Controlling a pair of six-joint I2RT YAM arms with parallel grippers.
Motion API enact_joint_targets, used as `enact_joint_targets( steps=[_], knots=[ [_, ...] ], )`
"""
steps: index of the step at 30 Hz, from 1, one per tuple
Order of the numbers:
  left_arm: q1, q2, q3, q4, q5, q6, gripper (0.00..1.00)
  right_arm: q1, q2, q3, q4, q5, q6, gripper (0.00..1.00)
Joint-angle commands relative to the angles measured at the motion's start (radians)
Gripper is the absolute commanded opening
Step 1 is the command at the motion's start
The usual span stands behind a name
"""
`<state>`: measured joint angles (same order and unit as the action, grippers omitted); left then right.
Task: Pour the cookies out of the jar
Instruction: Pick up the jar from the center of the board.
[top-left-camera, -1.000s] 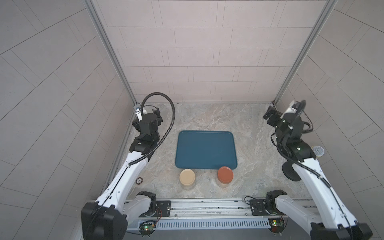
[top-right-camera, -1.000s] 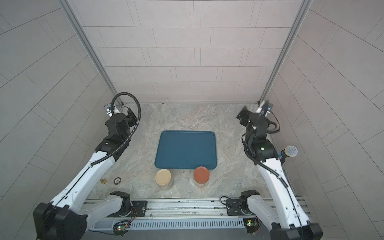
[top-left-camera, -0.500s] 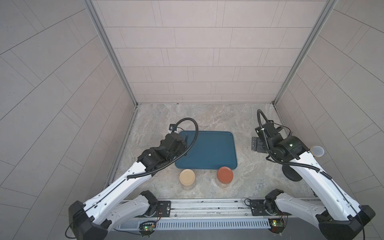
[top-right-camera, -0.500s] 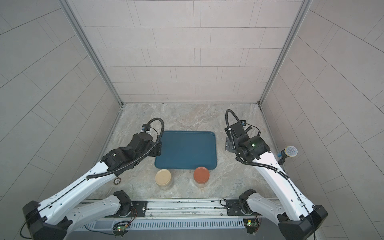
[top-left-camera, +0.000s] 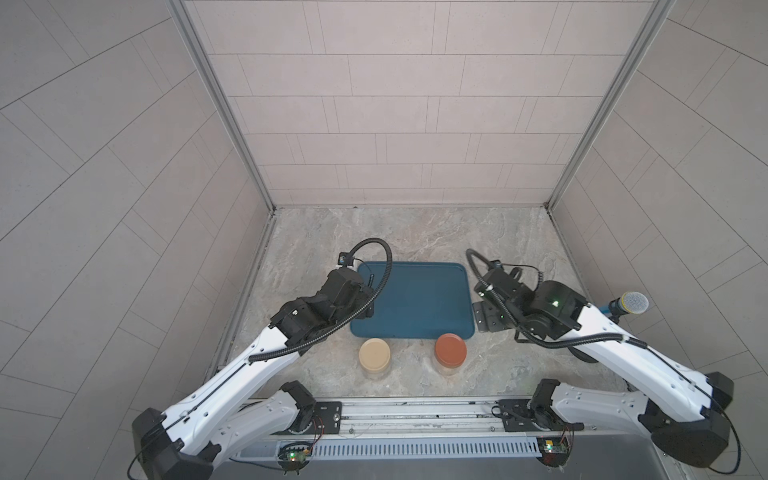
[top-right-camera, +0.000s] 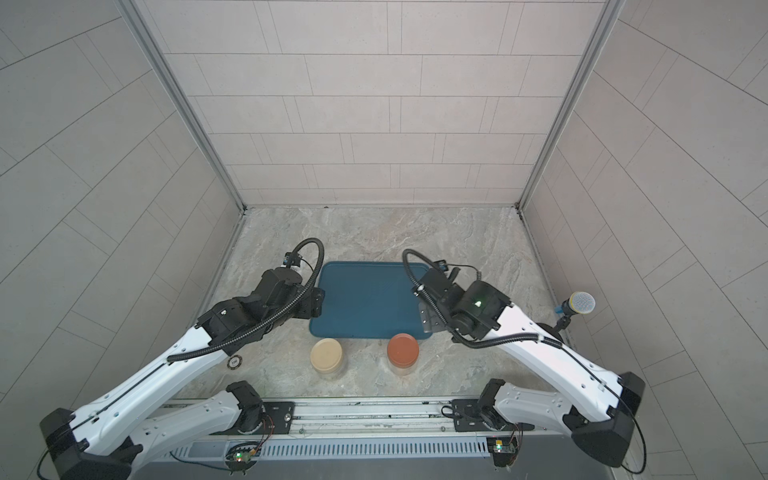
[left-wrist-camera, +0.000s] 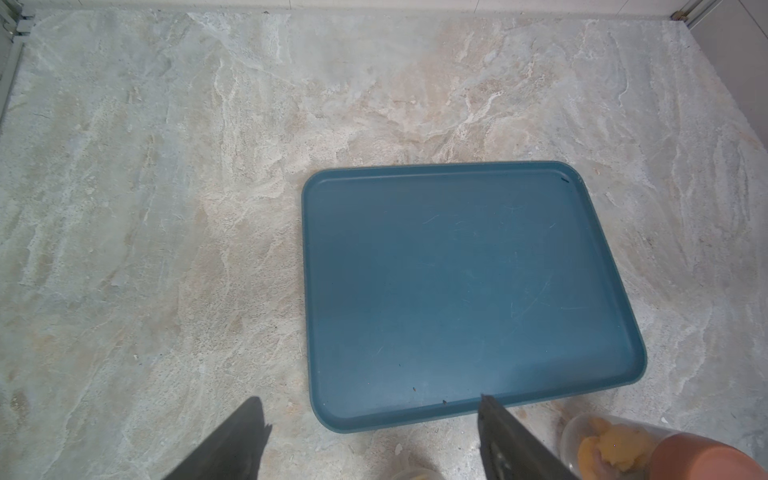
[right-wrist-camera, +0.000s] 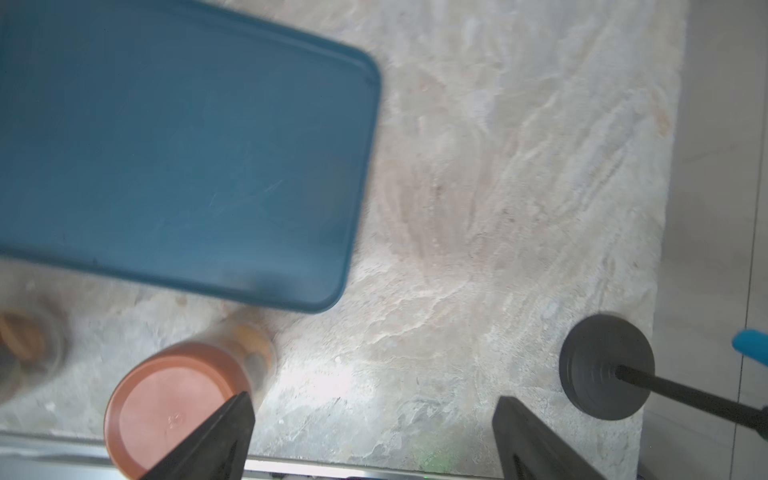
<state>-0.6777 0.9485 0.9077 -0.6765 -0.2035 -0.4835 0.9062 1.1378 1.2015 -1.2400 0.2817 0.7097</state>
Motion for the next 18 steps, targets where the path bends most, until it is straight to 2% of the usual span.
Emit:
enact_joint_targets(
  steps=[1, 5, 8, 13, 18],
  knots=[
    [0.036, -0.020, -0.030, 0.006, 0.056, -0.024, 0.83, 0.139, 0.044, 0.042, -0.035, 0.016, 0.084, 0.96],
    [0.062, -0.034, -0.021, 0.014, 0.122, -0.034, 0.83, 0.241, 0.128, 0.033, 0.042, -0.022, 0.116, 1.00],
    [0.062, -0.052, -0.027, 0.018, 0.144, -0.035, 0.84, 0.260, 0.156, -0.009, 0.134, -0.067, 0.118, 1.00],
    [0.063, -0.091, -0.042, -0.013, 0.117, -0.063, 0.87, 0.261, 0.195, -0.073, 0.229, -0.120, 0.122, 1.00],
    [0.082, -0.103, -0.061, -0.076, 0.058, -0.112, 0.91, 0.261, 0.228, -0.122, 0.217, -0.074, 0.154, 1.00]
  ],
)
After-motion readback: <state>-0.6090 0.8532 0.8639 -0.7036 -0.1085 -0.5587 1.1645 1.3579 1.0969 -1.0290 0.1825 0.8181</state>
